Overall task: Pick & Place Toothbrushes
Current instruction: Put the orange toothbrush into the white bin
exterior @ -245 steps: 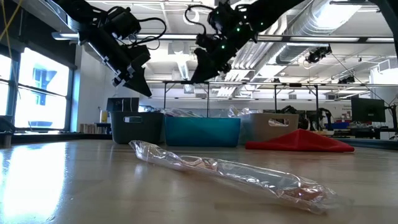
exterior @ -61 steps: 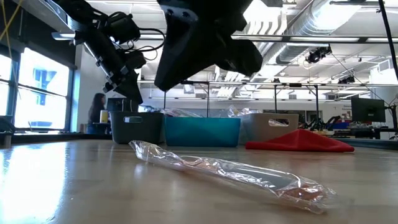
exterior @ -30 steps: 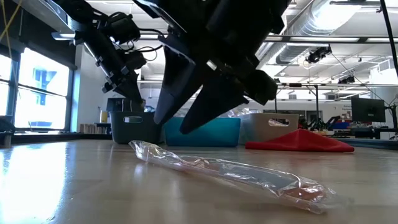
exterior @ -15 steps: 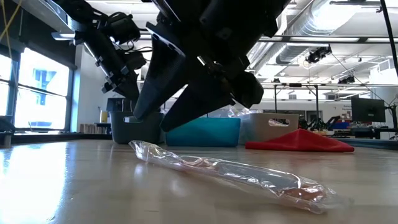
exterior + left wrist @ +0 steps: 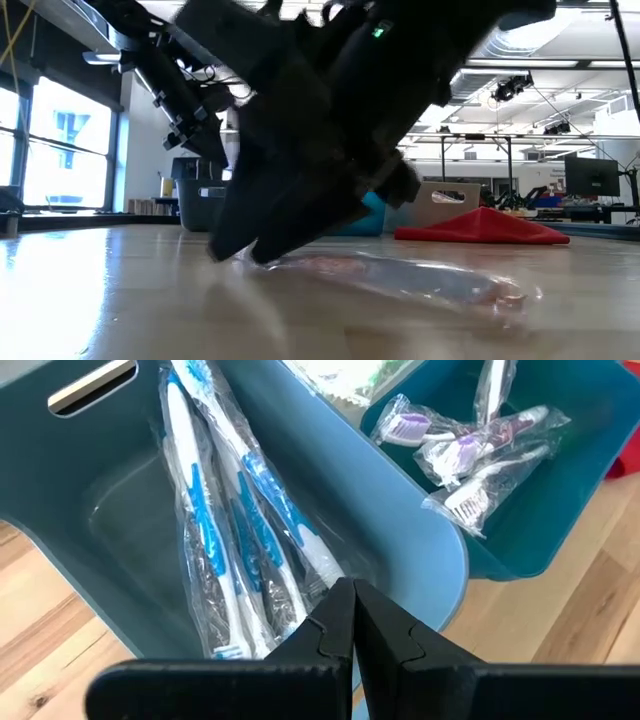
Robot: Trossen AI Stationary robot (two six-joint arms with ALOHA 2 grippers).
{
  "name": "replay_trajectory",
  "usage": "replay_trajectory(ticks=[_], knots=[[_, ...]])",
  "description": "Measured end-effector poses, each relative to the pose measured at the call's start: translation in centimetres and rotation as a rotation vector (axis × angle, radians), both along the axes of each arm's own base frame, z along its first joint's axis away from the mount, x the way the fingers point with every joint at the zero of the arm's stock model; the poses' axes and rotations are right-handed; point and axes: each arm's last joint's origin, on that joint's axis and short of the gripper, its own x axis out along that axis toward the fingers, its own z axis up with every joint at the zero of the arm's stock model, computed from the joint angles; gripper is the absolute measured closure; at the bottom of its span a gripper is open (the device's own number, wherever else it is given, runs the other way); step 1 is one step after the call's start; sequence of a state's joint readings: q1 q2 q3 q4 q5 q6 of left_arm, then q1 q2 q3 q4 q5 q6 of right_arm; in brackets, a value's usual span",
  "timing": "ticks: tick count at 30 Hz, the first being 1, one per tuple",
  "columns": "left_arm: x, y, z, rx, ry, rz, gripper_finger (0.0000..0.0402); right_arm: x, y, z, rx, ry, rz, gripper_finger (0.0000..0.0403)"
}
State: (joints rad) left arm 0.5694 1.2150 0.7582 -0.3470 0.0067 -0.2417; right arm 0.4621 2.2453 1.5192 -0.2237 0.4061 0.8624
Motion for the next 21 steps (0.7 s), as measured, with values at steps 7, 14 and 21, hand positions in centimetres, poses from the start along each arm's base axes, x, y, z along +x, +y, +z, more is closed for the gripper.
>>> replay_trajectory(ticks=[7,14,21], knots=[[0.11,0.06,-0.23,-0.005,0.010,0.001,0.0402,0.09,0.10,-0.64,-0.005,0.000,-0.010,0.0248],[0.13,0.06,-0.34,-0.021,0.009,0.011,0.0402,0.12,-0.05,-0.79,-0.025,-0.007,-0.031,0.0313],[0.12,0.07,-0.34,-0.026,0.007,0.017,0.0402,0.16,-0.07,-0.83,-0.025,-0.009,-0.029,0.0385]])
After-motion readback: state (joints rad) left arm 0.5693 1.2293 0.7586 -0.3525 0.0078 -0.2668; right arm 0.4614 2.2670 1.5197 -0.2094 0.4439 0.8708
